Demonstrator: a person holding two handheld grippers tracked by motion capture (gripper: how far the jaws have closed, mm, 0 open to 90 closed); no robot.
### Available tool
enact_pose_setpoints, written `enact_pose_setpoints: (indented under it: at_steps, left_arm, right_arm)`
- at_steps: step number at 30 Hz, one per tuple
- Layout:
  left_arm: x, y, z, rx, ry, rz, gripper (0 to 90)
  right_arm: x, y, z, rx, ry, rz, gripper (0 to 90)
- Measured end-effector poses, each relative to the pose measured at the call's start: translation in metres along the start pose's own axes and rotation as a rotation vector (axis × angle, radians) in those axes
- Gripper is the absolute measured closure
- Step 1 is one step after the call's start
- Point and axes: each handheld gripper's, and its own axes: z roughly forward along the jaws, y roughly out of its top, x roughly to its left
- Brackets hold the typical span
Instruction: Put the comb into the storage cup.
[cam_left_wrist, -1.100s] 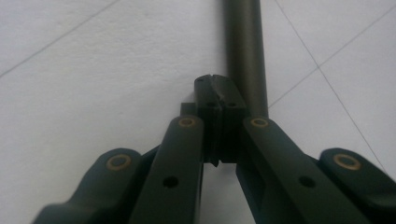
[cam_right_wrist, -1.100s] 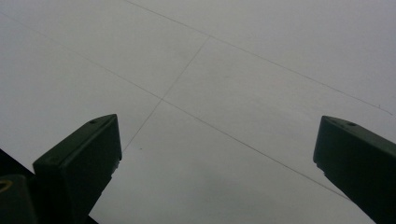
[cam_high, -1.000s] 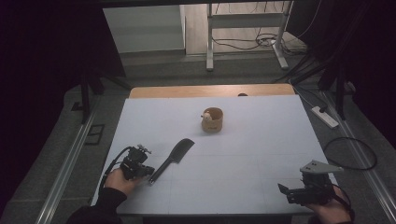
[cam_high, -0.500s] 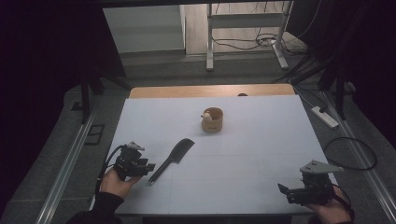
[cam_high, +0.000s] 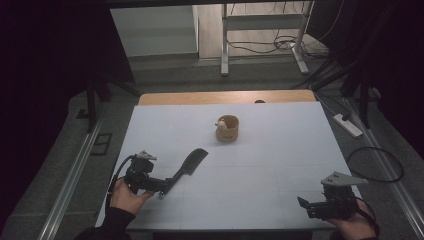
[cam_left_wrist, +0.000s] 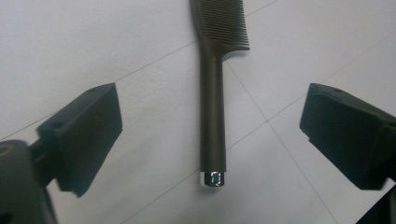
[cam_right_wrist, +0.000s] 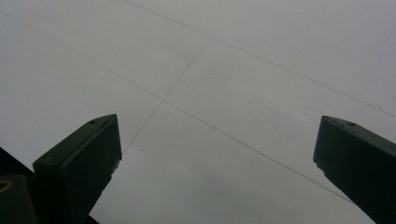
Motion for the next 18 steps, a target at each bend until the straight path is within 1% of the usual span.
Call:
enact_pose_setpoints:
  at_steps: [1,3,4,8,11,15,18]
  left_arm:
    - [-0.001,0.001,0.000,-0.001,-0.002,0.002,0.7]
    - [-0.002,0.002,0.000,0.004,0.009,0.013,0.8]
    - [-0.003,0.003,0.000,0.006,0.008,0.020,0.0]
    - [-0.007,0.006,0.000,-0.001,0.020,0.029,0.0]
    - [-0.011,0.009,0.002,0.004,0.035,0.051,0.0]
    - [-0.013,0.010,0.006,0.011,0.042,0.062,0.0]
    - [-0.012,0.010,0.008,0.015,0.039,0.063,0.0]
  right_arm:
    - [0.000,0.000,0.000,0.000,0.000,0.000,0.9]
    - [0.000,0.000,0.000,0.001,0.000,0.000,0.9]
    - [0.000,0.000,0.000,0.001,0.000,0.000,0.9]
    - [0.000,0.000,0.000,0.002,0.001,0.000,0.9]
    - [0.000,0.000,0.000,0.003,0.001,-0.001,0.9]
    - [0.000,0.000,0.000,0.003,0.001,-0.001,0.9]
    - [0.000,0.000,0.001,0.004,0.001,-0.001,0.9]
